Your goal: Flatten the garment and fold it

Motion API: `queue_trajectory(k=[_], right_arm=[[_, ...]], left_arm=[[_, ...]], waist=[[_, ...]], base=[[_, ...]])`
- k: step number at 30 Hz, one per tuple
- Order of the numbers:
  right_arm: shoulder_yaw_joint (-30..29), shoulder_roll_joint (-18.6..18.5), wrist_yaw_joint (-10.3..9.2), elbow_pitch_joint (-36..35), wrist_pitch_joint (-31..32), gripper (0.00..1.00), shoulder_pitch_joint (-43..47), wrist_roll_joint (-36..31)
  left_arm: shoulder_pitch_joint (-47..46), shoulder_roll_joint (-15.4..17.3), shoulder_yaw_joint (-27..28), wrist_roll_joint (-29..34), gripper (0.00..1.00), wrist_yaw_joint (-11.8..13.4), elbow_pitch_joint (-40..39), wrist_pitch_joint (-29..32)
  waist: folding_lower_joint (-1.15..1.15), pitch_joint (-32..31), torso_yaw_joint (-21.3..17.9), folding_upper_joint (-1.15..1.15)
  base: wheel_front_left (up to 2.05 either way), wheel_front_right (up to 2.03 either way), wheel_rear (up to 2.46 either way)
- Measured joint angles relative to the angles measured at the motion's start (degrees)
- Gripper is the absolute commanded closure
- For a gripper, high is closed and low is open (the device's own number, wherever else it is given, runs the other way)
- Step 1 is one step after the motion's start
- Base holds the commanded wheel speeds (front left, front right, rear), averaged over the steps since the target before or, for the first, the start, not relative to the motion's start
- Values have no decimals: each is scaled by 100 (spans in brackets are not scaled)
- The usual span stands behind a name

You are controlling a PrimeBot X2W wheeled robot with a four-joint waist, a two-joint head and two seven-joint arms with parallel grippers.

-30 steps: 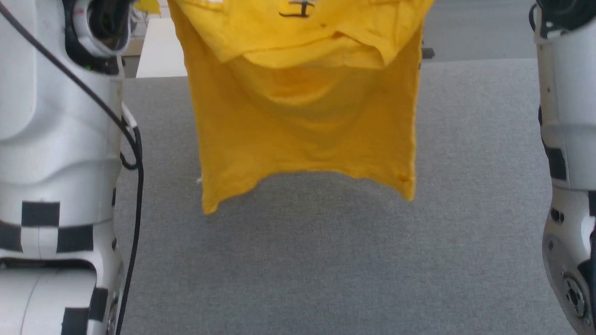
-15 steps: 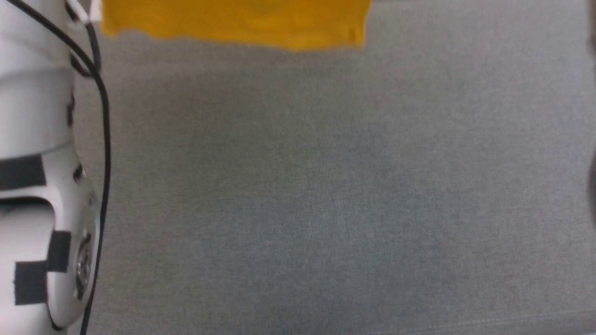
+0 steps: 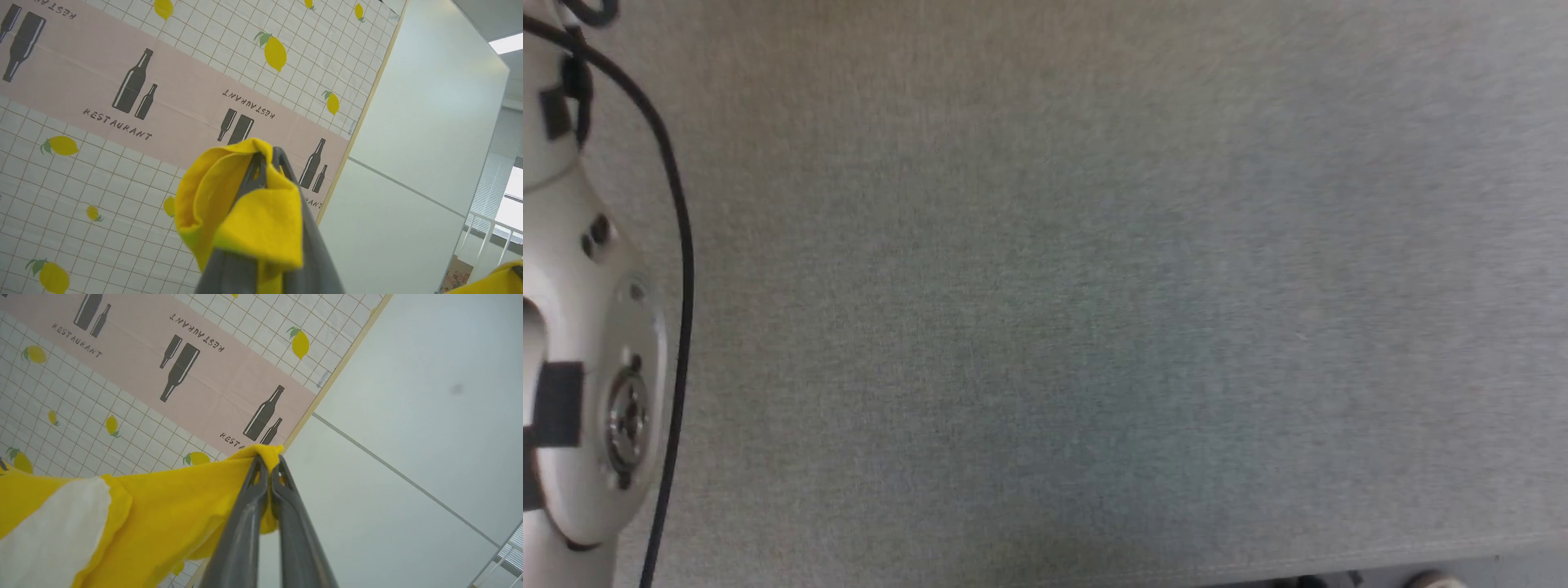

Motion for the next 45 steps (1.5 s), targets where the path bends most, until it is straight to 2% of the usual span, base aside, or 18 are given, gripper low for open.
queue_trajectory(k=[2, 6, 12, 15, 19, 23, 26, 30, 35, 39, 45], right_arm=[[73, -116, 0, 5, -266, 100, -36, -211], [211, -211, 0, 46, -500, 100, -13, -309], [428, -434, 1, 13, -648, 100, 434, 183], [554, -632, 1, -175, -588, 100, 945, 711], [621, -932, 1, -591, -104, 100, 1741, 1655], [441, -1178, 1, -1206, 417, 100, 2774, 2418], [288, -1244, 1, -1668, 794, 100, 3652, 2800], [-100, -1174, 1, -2335, 1221, 100, 4788, 3085], [-737, -926, 1, -3172, 1653, 100, 6049, 3196], [-1371, -552, 0, -3886, 1971, 100, 7173, 3234], [-2084, 226, 0, -4782, 2310, 100, 8756, 3233]], left_arm=[[-59, 82, 20, -80, 100, -276, 82, -140], [-32, 216, 140, -271, 100, -486, 147, -186], [541, 436, 97, -667, 100, -677, -35, 493], [1096, 427, 245, -1168, 100, -517, -207, 1194], [2000, 422, 397, -1646, 100, -182, -745, 2047], [3050, 325, 664, -2074, 100, 276, -1439, 2521], [3963, 300, 691, -2164, 100, 469, -1874, 2769], [5174, 188, 808, -2262, 100, 656, -2335, 2909], [6377, -22, 1078, -2588, 100, 764, -2970, 2948], [7443, -159, 1138, -2654, 100, 787, -3482, 2997], [9006, -307, 921, -2503, 100, 754, -3853, 3041]], waist=[[0, 322, 75, 0], [1, 649, 188, 0], [0, 729, 393, 0], [0, 588, 454, 0], [-1, 271, 533, 0], [-1, -99, 598, 0], [-1, -385, 635, 0], [-2, -777, 672, 0], [-2, -1232, 689, 0], [-2, -1609, 696, 0], [-2, -2149, 711, 0]], base=[[0, 0, 0], [0, 0, 0], [0, 0, 0], [0, 0, 0], [0, 0, 0], [0, 0, 0], [0, 0, 0], [0, 0, 0], [0, 0, 0], [0, 0, 0], [0, 0, 0]])
